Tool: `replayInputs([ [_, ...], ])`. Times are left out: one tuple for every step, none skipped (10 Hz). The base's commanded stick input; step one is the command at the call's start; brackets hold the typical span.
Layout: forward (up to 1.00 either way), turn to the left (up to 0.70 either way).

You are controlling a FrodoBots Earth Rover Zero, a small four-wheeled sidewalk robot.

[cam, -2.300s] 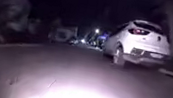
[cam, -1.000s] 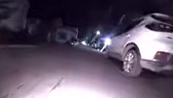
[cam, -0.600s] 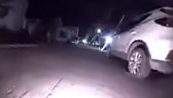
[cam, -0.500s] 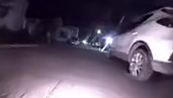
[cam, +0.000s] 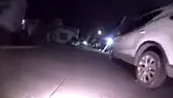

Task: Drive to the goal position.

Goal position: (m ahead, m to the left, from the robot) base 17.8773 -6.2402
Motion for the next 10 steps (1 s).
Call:
replayInputs([
  [0.7, 0.0],
  [0.7, 0.0],
  [0.7, 0.0],
  [0.7, 0.0],
  [0.7, 0.0],
  [0.7, 0.0],
  [0.7, 0.0],
  [0.7, 0.0],
  [0.7, 0.0],
  [0.7, 0.0],
])
